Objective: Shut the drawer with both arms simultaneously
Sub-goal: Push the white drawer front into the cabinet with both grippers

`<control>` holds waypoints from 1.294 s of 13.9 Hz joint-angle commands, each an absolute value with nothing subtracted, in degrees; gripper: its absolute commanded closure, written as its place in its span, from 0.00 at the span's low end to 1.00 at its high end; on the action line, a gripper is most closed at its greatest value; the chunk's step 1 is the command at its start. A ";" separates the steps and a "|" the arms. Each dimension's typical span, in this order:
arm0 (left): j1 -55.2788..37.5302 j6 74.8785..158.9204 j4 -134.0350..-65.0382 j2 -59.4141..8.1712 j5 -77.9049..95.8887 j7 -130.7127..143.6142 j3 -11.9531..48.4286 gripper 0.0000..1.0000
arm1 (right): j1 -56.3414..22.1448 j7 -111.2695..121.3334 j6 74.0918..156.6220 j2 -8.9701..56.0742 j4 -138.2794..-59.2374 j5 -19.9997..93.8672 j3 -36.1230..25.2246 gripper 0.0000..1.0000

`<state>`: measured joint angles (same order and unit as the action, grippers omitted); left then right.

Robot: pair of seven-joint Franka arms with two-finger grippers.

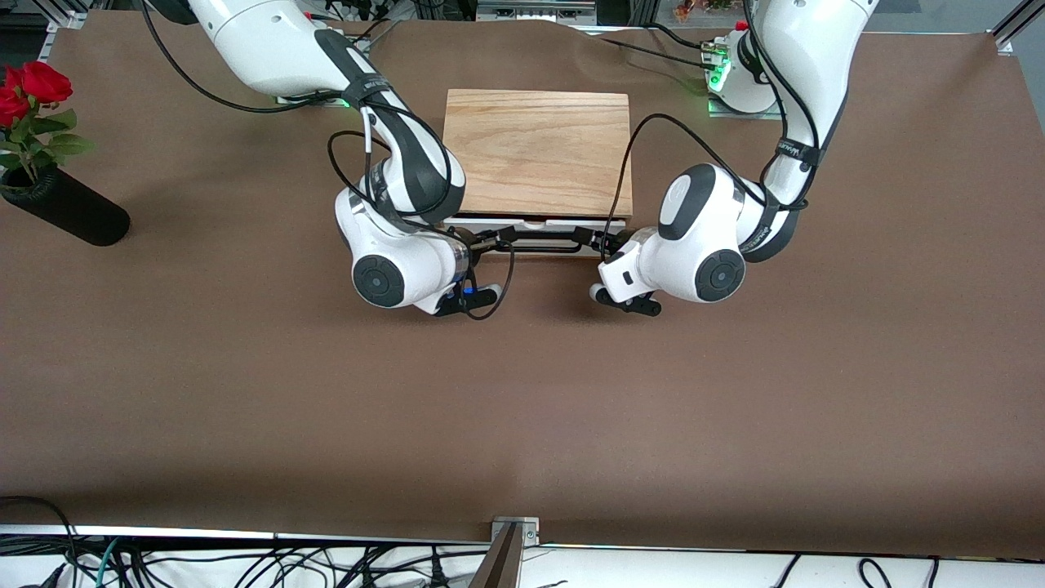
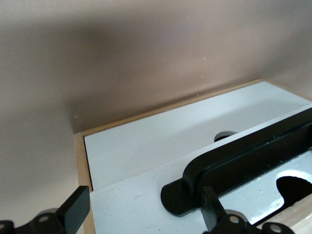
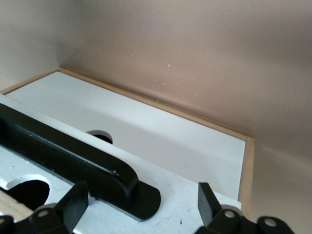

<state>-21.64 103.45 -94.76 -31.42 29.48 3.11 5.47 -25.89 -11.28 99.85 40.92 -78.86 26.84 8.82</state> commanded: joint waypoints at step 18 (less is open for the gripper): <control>-18.72 96.77 -85.09 -31.47 24.36 2.20 4.39 0.00 | -23.30 2.11 105.38 41.57 -74.81 28.21 8.09 0.00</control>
